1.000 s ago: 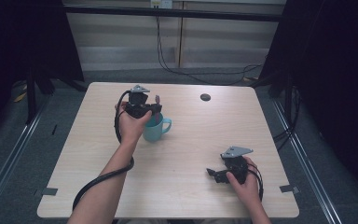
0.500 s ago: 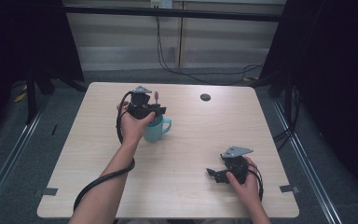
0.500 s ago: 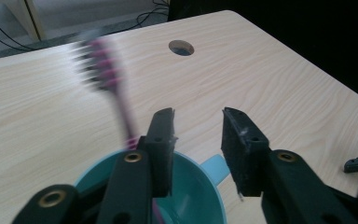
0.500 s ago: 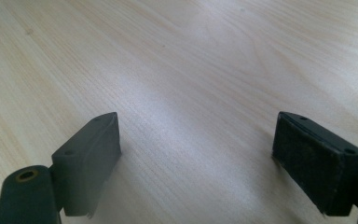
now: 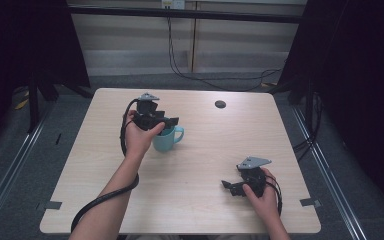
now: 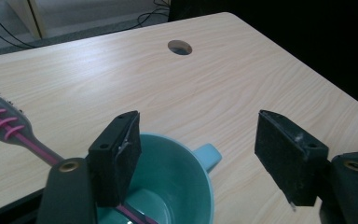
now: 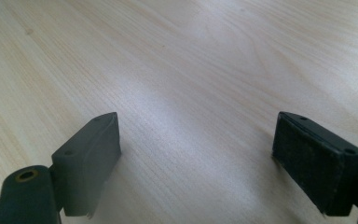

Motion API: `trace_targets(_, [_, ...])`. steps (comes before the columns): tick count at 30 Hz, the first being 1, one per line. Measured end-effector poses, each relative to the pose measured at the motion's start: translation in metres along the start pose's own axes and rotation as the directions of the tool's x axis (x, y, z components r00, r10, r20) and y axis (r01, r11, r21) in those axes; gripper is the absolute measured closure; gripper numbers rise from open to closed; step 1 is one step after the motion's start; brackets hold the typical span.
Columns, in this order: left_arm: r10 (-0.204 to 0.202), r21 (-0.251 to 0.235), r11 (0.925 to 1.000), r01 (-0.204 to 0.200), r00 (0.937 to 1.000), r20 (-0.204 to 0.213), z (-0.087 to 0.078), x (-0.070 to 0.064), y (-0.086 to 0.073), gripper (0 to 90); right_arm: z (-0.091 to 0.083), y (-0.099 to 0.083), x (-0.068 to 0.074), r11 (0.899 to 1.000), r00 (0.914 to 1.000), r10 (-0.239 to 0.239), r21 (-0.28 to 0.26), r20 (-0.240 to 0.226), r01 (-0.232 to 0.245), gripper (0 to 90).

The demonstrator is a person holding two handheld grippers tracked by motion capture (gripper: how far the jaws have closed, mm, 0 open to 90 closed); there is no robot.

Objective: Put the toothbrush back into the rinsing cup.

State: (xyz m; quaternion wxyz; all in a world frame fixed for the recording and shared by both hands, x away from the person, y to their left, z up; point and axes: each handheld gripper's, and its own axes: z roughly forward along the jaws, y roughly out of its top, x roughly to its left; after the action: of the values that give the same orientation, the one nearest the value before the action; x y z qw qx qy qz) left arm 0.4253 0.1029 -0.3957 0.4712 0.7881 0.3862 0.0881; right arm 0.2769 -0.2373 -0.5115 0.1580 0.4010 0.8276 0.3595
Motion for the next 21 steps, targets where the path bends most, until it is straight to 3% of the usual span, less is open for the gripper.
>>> trace_targets(11, [0.005,0.005,1.0,-0.005,0.9999,0.012,-0.014,-0.004,-0.012,29.0,0.0,0.0,0.0,1.0,1.0,0.0,0.0,0.0,0.0,14.5])
trace_targets(21, [-0.019,-0.01,0.9998,0.019,0.9998,0.001,-0.031,0.002,-0.021,25.9,0.0,0.0,0.0,1.0,1.0,0.0,-0.001,0.0,0.0,14.5])
